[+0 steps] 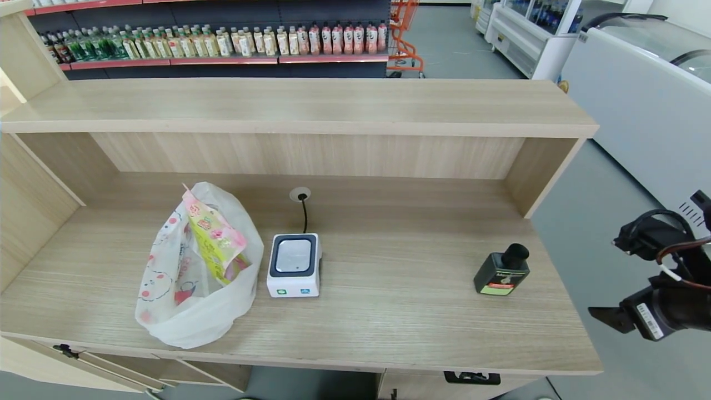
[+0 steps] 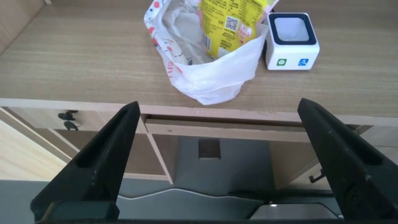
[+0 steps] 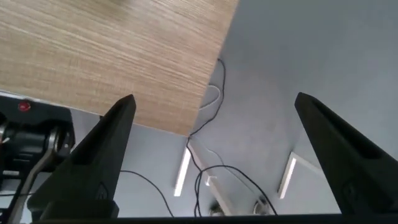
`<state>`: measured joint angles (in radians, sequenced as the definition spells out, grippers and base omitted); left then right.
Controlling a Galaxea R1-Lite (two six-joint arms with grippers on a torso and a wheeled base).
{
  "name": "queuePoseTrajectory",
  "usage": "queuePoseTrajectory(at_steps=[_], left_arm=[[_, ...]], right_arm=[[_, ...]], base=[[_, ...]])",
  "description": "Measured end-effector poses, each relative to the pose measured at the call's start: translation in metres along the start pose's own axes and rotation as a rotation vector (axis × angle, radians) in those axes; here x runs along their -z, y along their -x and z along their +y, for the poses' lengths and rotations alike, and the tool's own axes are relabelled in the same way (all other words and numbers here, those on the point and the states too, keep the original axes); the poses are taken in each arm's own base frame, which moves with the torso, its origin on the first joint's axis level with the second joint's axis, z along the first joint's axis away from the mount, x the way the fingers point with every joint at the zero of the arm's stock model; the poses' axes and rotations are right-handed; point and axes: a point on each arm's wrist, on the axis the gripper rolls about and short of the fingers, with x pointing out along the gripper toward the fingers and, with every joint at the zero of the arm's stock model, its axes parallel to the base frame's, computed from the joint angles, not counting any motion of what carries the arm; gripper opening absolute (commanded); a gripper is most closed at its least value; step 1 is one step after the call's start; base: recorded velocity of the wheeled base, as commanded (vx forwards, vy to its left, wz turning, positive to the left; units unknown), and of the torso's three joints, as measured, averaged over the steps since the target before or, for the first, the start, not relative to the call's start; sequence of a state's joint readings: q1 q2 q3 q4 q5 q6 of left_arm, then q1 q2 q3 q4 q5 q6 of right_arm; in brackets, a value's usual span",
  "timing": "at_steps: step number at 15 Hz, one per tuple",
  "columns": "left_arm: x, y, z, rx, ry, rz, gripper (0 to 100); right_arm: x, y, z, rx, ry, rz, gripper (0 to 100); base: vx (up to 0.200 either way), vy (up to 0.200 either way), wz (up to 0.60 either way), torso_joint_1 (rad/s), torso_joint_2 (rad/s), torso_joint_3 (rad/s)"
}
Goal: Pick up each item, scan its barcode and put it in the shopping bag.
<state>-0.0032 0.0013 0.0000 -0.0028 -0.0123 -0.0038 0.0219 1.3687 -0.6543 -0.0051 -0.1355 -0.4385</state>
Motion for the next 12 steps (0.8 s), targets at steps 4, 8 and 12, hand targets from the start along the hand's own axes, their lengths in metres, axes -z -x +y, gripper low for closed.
queuePoseTrajectory(at_steps=[4,8,12], left_arm=[[0.000,0.000,0.000,0.000,0.000,0.000,100],[0.000,0.000,0.000,0.000,0.000,0.000,100],[0.000,0.000,0.000,0.000,0.000,0.000,100]], right_arm=[[-0.018,-0.017,0.016,-0.081,0.062,-0.095,100],[-0.029,-0.034,0.026,-0.095,0.142,-0.151,100],[-0.038,-0.049,0.039,-0.118,0.167,-0.194,100]], base=[[0.000,0.000,0.00,0.000,0.00,0.000],[0.000,0.000,0.00,0.000,0.00,0.000],[0.000,0.000,0.00,0.000,0.00,0.000]])
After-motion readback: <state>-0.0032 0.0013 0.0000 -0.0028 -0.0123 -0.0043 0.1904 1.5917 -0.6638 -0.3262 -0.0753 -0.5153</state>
